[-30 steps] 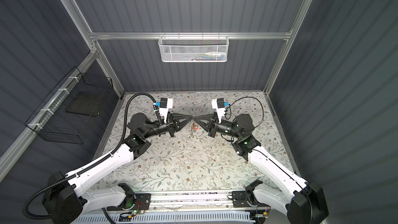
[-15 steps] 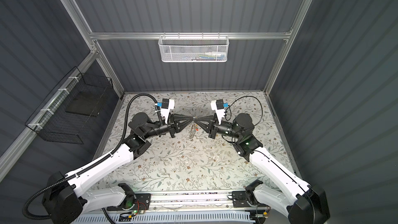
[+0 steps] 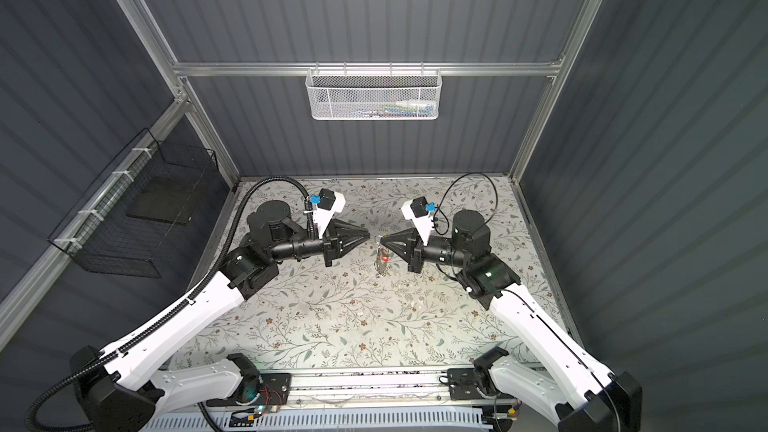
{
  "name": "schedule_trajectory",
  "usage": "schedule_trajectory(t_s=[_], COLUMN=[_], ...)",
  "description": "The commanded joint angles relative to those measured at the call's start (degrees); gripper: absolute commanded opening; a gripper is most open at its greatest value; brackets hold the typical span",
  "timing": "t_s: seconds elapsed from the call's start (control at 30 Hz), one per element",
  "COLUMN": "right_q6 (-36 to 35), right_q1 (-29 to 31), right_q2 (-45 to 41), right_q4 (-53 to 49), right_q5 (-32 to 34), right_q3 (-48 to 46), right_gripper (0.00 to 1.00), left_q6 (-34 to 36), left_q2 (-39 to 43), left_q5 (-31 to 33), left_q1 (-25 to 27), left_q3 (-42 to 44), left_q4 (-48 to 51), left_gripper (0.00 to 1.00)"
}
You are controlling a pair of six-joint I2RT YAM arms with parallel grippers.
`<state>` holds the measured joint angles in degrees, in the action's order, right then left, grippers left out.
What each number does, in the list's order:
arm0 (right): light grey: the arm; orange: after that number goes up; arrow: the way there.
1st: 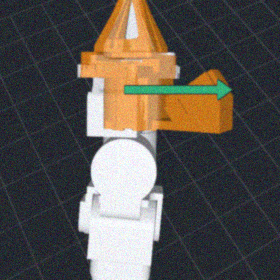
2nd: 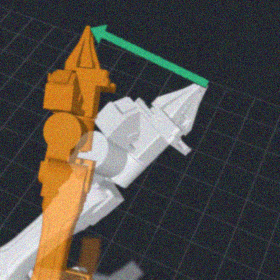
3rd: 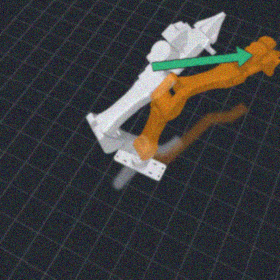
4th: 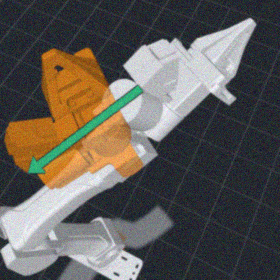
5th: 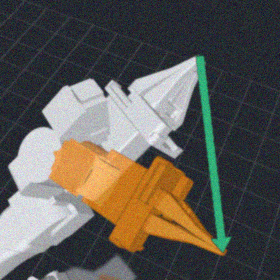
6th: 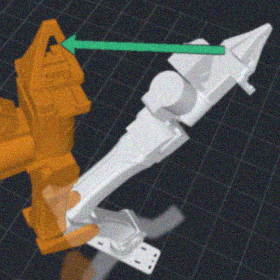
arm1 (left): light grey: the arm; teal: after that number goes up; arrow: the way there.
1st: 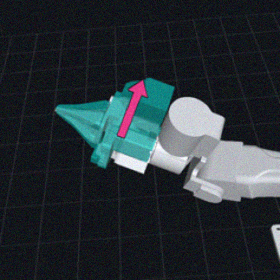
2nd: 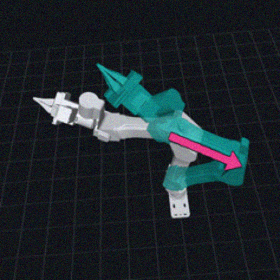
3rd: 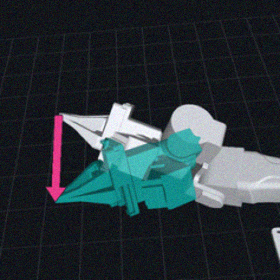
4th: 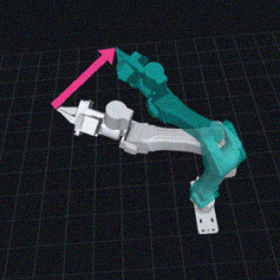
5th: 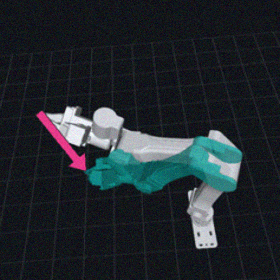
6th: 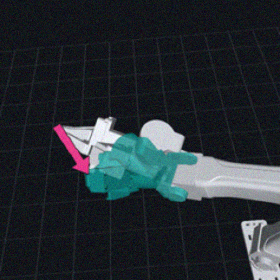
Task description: Put the keys on the keyring
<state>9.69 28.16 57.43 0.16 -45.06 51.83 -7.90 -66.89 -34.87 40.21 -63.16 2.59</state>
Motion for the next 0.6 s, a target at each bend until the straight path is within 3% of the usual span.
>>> schedule_trajectory(t_s=[0.0, 0.27, 0.57], right_q6=[-7.72, -11.63, -12.23], right_q1=[0.51, 3.15, 4.42], right_q2=[1.11, 3.42, 4.01], right_q4=[-8.92, -13.87, -14.14], right_q5=[-0.47, 0.61, 0.24], right_q3=[3.69, 6.65, 7.23], right_gripper=[0.0, 0.0, 0.0], left_q6=[6.23, 10.81, 12.25], left_q2=[-0.99, -2.87, -4.61], left_q5=[-1.82, -4.0, -6.23], left_q1=[0.16, 0.26, 0.25], left_q3=[-2.64, -5.78, -6.7], left_q4=[10.09, 17.36, 18.61], left_gripper=[0.18, 0.18, 0.16])
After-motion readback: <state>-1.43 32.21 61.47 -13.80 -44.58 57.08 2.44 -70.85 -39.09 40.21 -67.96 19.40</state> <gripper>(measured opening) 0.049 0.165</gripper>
